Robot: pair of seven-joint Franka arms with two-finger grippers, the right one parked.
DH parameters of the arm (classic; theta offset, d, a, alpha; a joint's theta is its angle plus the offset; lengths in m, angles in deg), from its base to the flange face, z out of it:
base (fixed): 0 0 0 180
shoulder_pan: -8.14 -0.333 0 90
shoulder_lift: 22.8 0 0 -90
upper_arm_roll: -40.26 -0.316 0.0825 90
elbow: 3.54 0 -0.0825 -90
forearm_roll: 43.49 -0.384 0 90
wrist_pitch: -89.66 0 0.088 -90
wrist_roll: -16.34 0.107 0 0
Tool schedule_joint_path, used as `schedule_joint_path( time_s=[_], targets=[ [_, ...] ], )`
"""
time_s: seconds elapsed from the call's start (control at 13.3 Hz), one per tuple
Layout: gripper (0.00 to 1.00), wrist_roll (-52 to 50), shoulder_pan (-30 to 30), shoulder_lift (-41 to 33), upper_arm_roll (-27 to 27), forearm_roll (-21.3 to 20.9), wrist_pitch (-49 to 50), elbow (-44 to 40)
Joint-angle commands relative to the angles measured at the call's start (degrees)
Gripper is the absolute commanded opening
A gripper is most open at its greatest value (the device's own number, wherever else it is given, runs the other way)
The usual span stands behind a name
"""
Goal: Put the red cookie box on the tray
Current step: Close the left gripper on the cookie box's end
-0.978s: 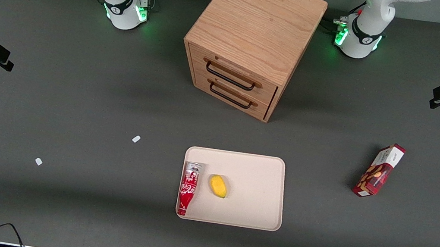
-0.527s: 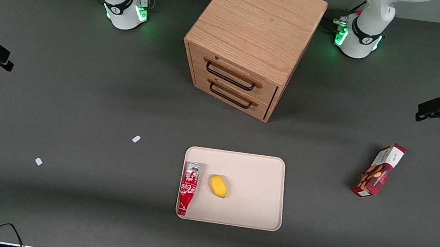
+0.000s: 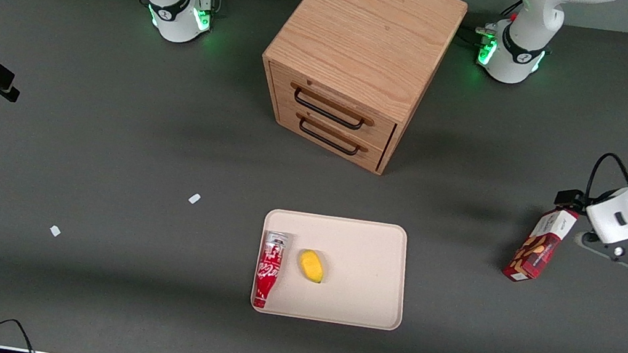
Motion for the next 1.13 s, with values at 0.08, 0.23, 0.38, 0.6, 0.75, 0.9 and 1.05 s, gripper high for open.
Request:
schedule_joint_path(
  time_s=[0.08,0.23,0.38,0.6,0.75,0.9,1.05],
  targets=[
    [1.00,3.4,-0.3,1.2,0.2,-3.1,-17.9,10.9],
    [1.00,4.7,-0.4,3.2,-0.2,-5.5,-25.3,13.9],
    [1.00,8.2,-0.3,4.8,-1.5,-5.6,-29.8,14.8],
    [1.00,9.6,-0.1,8.1,-2.9,-5.6,-34.6,14.9],
    [1.00,9.2,0.0,9.6,-3.2,-4.9,-36.1,14.9],
    [0.86,8.9,0.1,10.2,-3.4,-4.6,-36.4,14.9],
    [0.41,8.9,0.1,10.2,-3.4,-4.5,-36.0,14.9]
  ],
)
